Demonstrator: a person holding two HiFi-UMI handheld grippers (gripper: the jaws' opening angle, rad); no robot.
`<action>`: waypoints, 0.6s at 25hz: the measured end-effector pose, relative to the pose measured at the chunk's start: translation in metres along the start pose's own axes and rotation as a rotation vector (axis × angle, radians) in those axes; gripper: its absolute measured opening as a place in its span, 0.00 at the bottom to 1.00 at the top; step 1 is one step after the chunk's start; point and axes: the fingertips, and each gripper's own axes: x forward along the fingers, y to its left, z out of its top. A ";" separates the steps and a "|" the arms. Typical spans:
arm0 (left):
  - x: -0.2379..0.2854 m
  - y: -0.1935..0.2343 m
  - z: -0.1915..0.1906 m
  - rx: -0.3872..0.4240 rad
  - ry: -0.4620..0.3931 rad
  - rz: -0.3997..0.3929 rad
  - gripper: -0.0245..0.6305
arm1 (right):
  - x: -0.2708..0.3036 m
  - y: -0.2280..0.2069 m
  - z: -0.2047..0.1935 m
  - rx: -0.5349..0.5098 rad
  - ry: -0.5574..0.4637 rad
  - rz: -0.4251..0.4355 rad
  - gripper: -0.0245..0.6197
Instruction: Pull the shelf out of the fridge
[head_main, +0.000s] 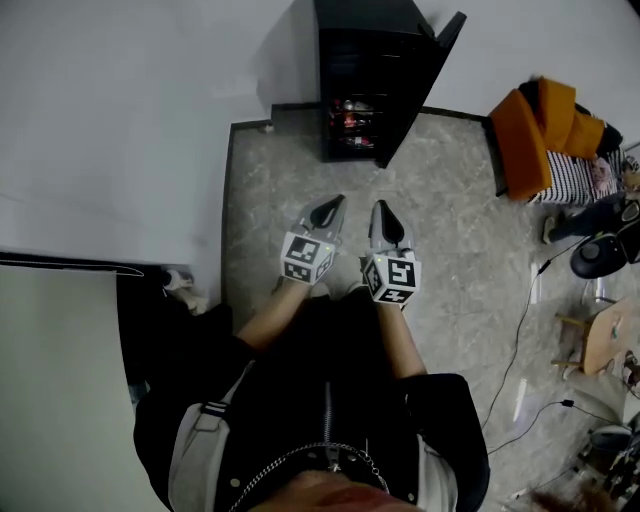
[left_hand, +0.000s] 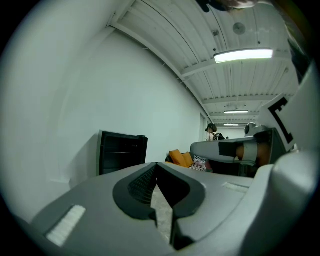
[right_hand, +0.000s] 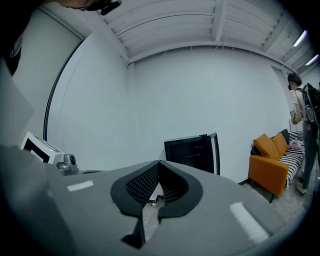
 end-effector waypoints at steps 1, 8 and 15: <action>0.003 0.001 0.002 -0.002 -0.002 0.009 0.04 | 0.002 -0.003 0.002 0.001 0.000 0.004 0.02; 0.023 -0.008 0.000 -0.021 0.021 0.047 0.04 | 0.006 -0.025 0.007 0.014 0.029 0.027 0.02; 0.043 -0.025 -0.001 -0.010 0.040 0.073 0.04 | 0.008 -0.046 0.012 0.019 0.031 0.074 0.02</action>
